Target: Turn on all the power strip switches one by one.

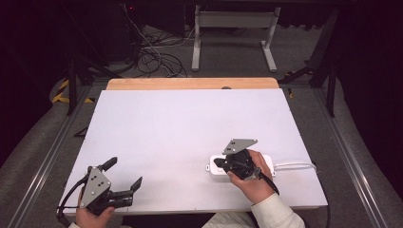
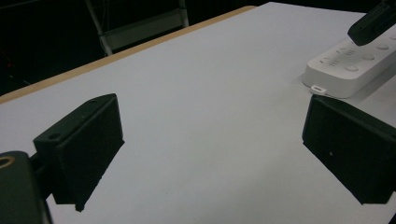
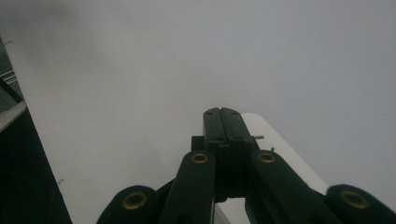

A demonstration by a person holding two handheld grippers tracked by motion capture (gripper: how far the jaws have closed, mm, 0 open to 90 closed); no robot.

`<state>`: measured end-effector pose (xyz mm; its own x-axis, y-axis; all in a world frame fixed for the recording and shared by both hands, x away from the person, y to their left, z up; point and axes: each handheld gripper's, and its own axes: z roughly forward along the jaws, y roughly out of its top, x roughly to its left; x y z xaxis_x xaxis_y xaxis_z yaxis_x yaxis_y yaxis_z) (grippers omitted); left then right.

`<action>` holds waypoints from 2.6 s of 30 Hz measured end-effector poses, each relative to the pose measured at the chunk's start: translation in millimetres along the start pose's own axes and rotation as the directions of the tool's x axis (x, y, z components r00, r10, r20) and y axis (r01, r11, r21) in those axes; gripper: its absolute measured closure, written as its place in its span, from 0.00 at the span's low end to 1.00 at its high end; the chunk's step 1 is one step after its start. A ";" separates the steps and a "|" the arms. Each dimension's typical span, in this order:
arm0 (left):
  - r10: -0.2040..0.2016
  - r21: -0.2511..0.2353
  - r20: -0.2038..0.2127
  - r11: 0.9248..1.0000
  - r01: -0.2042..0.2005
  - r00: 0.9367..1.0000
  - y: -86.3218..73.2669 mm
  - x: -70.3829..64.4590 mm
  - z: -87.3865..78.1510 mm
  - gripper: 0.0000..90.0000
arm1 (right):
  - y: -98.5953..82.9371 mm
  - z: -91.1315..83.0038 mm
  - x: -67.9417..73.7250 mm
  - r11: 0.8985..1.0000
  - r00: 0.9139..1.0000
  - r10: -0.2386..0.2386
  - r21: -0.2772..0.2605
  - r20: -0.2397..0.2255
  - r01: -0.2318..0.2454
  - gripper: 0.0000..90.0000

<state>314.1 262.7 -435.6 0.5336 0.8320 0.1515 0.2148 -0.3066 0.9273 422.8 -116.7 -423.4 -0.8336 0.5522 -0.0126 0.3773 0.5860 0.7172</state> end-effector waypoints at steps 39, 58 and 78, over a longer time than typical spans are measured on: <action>-0.005 0.003 0.003 1.000 0.005 1.000 -0.4 0.5 0.4 0.06 | 2.8 -24.3 -3.7 0.978 1.000 -0.005 -0.207 -0.005 0.004 0.24; 0.000 0.002 0.007 1.000 0.000 1.000 -0.3 -0.1 0.2 0.06 | -9.4 -44.2 -14.6 0.976 1.000 -0.019 -0.218 0.011 0.021 0.10; -0.008 -0.003 0.027 1.000 0.008 1.000 -1.1 0.7 0.3 0.05 | -46.3 -62.4 -41.2 0.951 0.996 0.073 -0.304 0.058 -0.053 0.09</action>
<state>314.4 263.4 -436.6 0.5539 0.8216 0.1345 0.2164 -0.2981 0.9297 414.5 -203.6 -412.6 -0.7790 0.6270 -0.0001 0.2802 0.3484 0.8945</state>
